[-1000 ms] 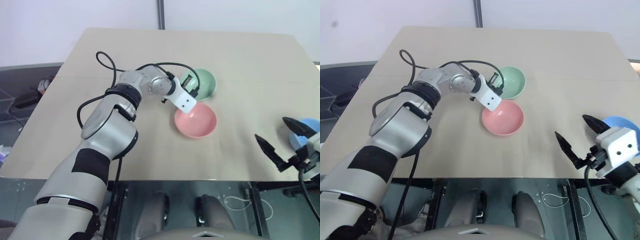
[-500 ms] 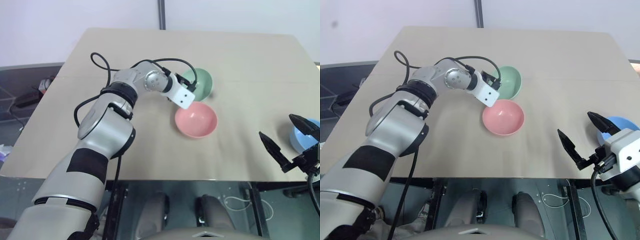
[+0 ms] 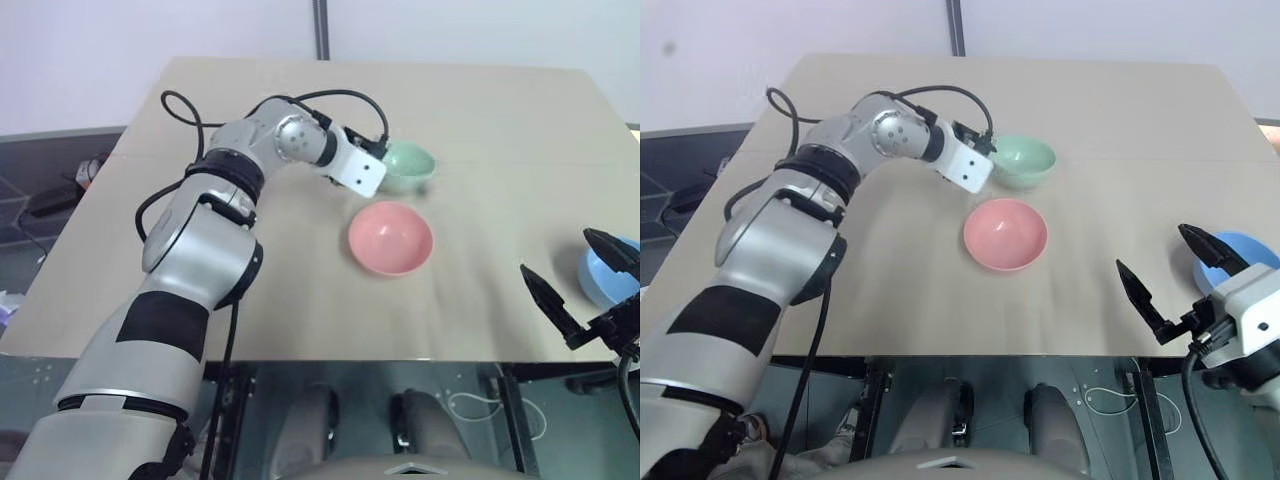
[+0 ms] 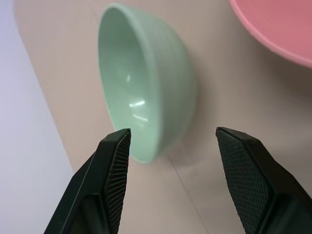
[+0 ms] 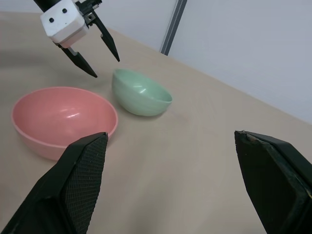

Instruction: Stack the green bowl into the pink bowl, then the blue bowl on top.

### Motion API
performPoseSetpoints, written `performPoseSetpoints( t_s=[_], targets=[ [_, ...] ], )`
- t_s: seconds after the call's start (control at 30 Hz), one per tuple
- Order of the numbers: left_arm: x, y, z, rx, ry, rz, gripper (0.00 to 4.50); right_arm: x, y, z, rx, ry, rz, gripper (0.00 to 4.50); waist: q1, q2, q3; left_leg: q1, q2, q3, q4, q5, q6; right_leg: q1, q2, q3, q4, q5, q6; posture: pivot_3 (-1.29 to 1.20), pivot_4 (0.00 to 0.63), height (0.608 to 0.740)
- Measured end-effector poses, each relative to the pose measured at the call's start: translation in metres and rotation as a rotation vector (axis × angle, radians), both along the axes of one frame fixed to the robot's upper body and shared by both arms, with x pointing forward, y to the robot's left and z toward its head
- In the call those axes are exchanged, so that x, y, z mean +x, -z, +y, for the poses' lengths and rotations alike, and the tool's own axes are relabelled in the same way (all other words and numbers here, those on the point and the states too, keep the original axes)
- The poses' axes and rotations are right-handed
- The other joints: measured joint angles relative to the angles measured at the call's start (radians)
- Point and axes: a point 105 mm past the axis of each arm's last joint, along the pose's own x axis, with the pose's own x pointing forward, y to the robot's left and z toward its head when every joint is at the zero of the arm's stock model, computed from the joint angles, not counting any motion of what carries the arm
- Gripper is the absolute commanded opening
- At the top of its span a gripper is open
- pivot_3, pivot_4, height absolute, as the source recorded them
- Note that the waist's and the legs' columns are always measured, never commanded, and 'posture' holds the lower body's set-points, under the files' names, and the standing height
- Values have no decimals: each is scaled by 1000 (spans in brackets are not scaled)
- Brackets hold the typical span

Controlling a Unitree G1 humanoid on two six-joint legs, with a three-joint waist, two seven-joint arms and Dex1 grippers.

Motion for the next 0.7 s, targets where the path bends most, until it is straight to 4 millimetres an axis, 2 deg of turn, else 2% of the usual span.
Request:
performPoseSetpoints(
  t_s=[0.27, 0.43, 0.63, 0.7],
  targets=[
    [0, 1, -2, -6, -8, 19, 2944, 0, 1, -1, -2, 12, 4, 4500, 1, 0, 0, 0, 0, 0, 0, 0, 0, 0, 0, 0, 0, 0, 0, 0, 150, 740],
    [-4, 14, -16, 1, 17, 48, 2944, -1, 1, -1, -1, 19, 0, 4500, 0, 0, 0, 0, 0, 0, 0, 0, 0, 0, 0, 0, 0, 0, 0, 0, 150, 740],
    [-3, 25, -24, 26, 13, 40, 2944, -3, 1, 0, 0, 27, 4, 4500, 0, 0, 0, 0, 0, 0, 0, 0, 0, 0, 0, 0, 0, 0, 0, 0, 150, 740],
    [-1, 30, -27, 42, 3, 8, 2363, -4, 3, 0, 2, 31, 11, 4500, 1, 0, 0, 0, 0, 0, 1, 0, 0, 0, 0, 0, 0, 0, 0, 0, 150, 740]
  ],
)
